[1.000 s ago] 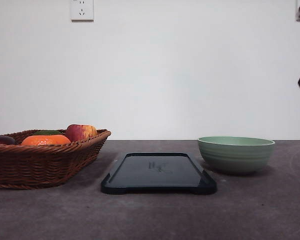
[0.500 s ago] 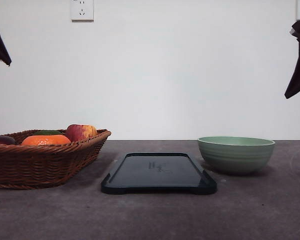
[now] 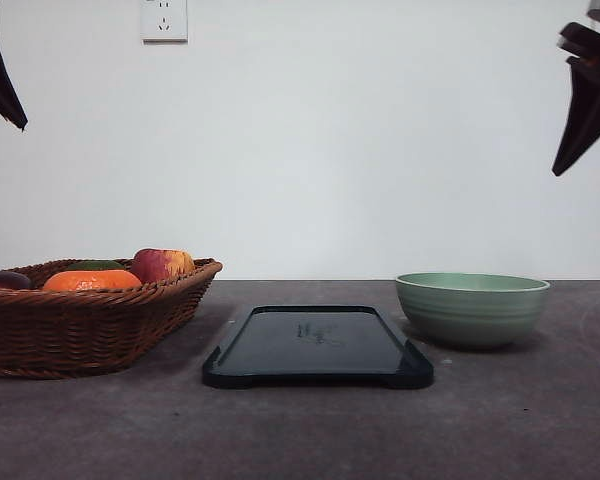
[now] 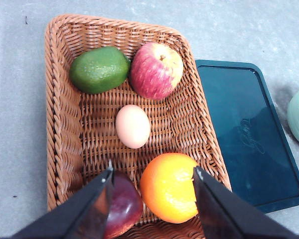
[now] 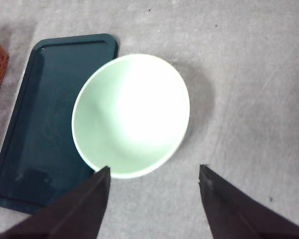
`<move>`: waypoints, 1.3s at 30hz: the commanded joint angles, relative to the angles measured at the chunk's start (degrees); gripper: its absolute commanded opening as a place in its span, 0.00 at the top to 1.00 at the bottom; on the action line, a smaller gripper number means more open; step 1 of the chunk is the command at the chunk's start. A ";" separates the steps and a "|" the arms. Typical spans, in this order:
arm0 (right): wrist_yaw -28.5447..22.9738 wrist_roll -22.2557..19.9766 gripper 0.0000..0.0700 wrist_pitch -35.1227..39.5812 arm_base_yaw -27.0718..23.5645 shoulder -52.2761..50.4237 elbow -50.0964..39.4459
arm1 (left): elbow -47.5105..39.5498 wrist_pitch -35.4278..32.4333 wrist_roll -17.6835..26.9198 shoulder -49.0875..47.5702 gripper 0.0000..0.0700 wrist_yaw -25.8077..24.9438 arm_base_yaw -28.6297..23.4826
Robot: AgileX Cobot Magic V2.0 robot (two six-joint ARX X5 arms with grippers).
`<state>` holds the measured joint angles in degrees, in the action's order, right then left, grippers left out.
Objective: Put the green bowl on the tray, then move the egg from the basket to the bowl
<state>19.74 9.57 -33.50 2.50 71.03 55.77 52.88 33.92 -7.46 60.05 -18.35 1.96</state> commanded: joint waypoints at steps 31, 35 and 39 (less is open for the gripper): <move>-1.94 -10.57 1.00 -11.77 0.04 33.35 21.34 | 1.29 0.79 0.36 0.42 0.55 -0.33 0.11; -1.94 -10.48 1.00 -12.22 0.06 33.37 21.50 | 1.29 0.79 0.36 0.42 0.55 -0.33 0.11; -1.85 -10.48 1.00 -15.10 0.06 33.35 23.10 | 1.29 0.78 0.36 0.42 0.55 -0.33 0.11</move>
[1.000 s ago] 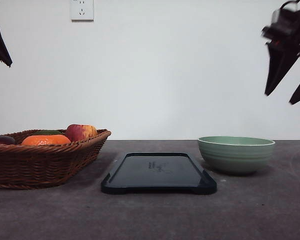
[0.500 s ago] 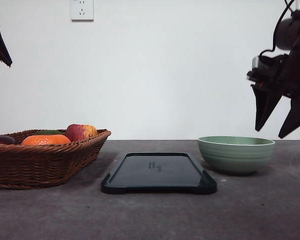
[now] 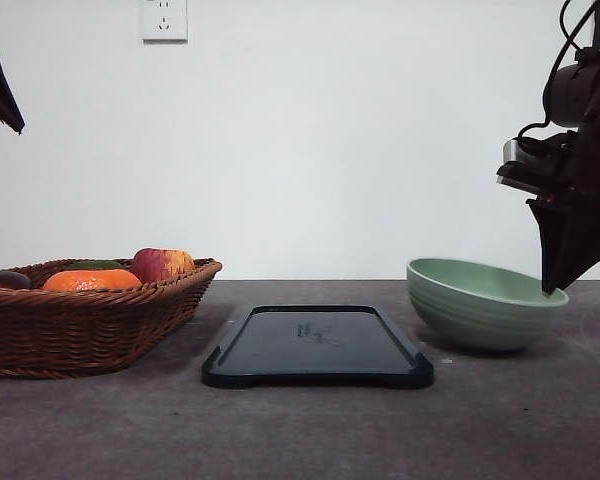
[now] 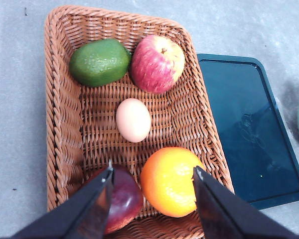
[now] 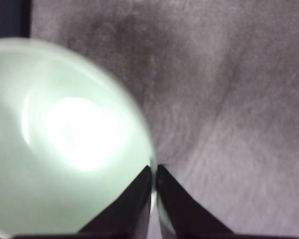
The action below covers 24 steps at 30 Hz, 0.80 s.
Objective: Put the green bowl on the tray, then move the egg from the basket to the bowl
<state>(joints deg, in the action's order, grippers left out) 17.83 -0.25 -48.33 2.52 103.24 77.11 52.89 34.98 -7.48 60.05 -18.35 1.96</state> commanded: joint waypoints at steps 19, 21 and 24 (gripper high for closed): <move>0.30 2.93 1.00 -9.76 12.64 2.79 18.07 | 1.28 -0.81 0.61 0.43 0.55 -0.33 0.11; 0.31 3.51 1.00 -9.79 14.58 4.21 19.92 | 1.28 -0.80 0.63 0.42 0.55 -0.33 0.11; 0.32 4.38 1.00 -9.57 17.07 6.30 22.46 | 1.28 -0.77 0.63 0.44 0.55 -0.33 0.11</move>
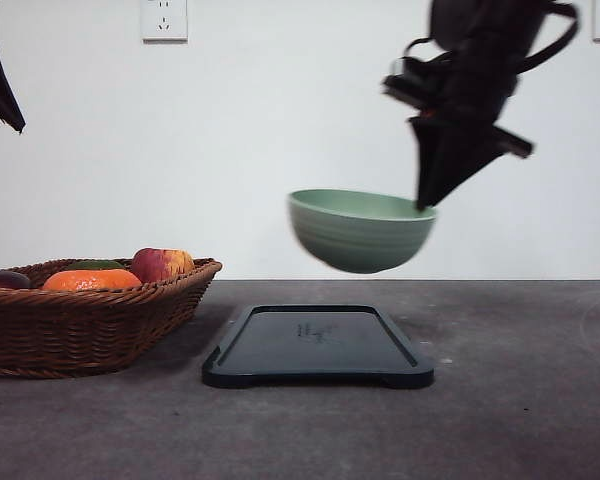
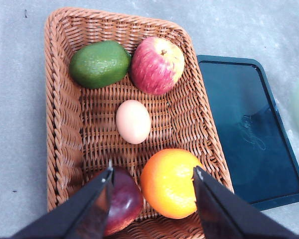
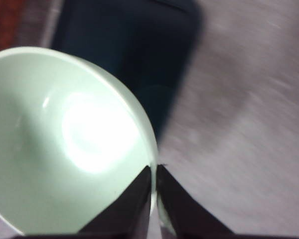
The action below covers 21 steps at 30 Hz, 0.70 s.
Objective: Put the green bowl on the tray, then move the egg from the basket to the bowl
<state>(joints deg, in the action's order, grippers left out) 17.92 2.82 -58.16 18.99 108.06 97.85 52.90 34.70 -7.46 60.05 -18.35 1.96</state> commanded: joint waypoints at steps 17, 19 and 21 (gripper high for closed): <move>-3.71 3.18 1.00 2.45 5.52 11.75 5.75 | 1.27 -0.44 0.59 0.42 0.55 -0.33 0.11; -4.07 3.14 1.00 2.52 5.52 12.08 5.75 | 1.27 -0.44 0.59 0.43 0.55 -0.33 0.11; -4.06 3.02 0.96 2.61 5.52 12.17 5.76 | 1.27 -0.44 0.59 0.42 0.55 -0.33 0.11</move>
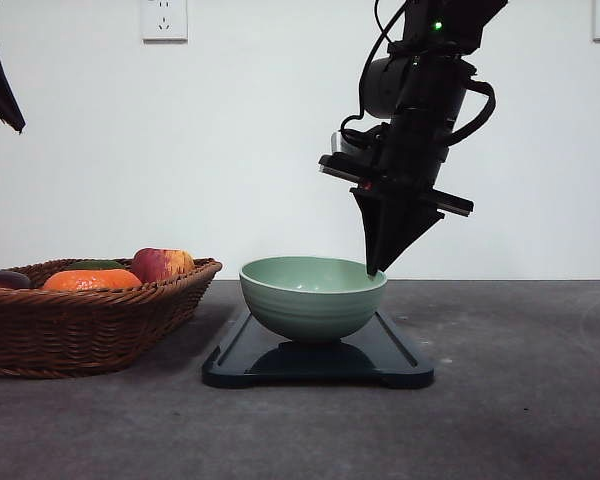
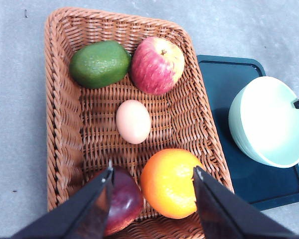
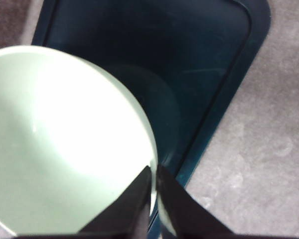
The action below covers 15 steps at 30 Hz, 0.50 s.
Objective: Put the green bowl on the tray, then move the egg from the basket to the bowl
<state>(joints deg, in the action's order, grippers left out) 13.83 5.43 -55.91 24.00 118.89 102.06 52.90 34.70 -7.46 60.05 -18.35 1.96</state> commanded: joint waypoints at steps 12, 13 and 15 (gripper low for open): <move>-0.36 -0.72 0.42 -1.05 0.45 -1.30 2.92 | 1.27 -0.42 0.59 0.42 0.55 -0.33 0.11; -0.48 -0.89 0.42 -0.76 0.54 -2.19 2.87 | 1.27 -0.42 0.59 0.42 0.55 -0.33 0.11; -0.83 -0.96 0.46 1.11 0.99 -4.13 2.24 | 1.27 -0.42 0.59 0.42 0.55 -0.33 0.11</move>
<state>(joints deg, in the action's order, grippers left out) 13.25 5.31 -55.82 24.25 115.69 103.11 52.90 34.71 -7.46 60.05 -18.35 1.96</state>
